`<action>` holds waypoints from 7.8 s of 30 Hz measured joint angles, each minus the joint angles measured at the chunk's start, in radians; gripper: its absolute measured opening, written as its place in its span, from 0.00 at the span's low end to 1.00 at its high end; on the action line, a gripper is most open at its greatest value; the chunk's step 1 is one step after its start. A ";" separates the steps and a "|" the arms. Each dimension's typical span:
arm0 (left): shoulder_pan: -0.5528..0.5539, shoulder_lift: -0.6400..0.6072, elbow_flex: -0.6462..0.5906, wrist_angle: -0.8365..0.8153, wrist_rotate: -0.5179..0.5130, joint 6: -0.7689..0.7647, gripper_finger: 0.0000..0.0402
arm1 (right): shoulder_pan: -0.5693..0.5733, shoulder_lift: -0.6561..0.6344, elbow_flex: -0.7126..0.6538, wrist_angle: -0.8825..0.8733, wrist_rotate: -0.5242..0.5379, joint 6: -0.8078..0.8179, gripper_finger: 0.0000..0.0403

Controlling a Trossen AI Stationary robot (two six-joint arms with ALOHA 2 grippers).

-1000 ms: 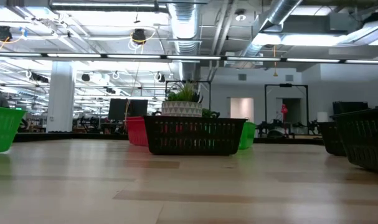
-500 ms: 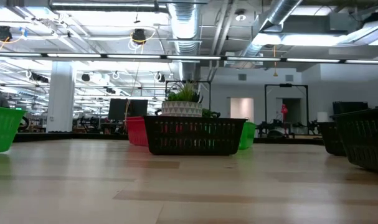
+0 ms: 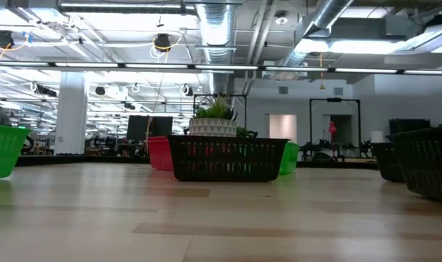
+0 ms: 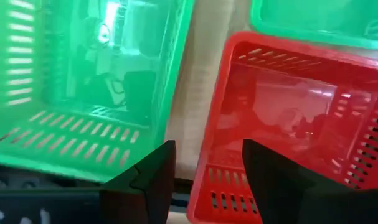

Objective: Stack baskets by color
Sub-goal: Stack the bottom red bin on the top red bins

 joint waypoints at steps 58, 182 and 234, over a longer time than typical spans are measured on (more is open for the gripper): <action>0.244 -0.003 0.648 -0.621 -0.248 -0.290 0.00 | 0.043 0.000 0.001 0.004 0.000 0.039 0.42; 0.667 -0.190 1.010 -0.567 -0.650 0.244 0.61 | -0.332 0.426 -0.005 0.219 -0.244 -0.216 0.02; 0.593 -0.254 1.010 -0.549 -0.780 0.243 0.61 | -0.398 0.189 -0.878 1.064 -0.287 -0.080 0.30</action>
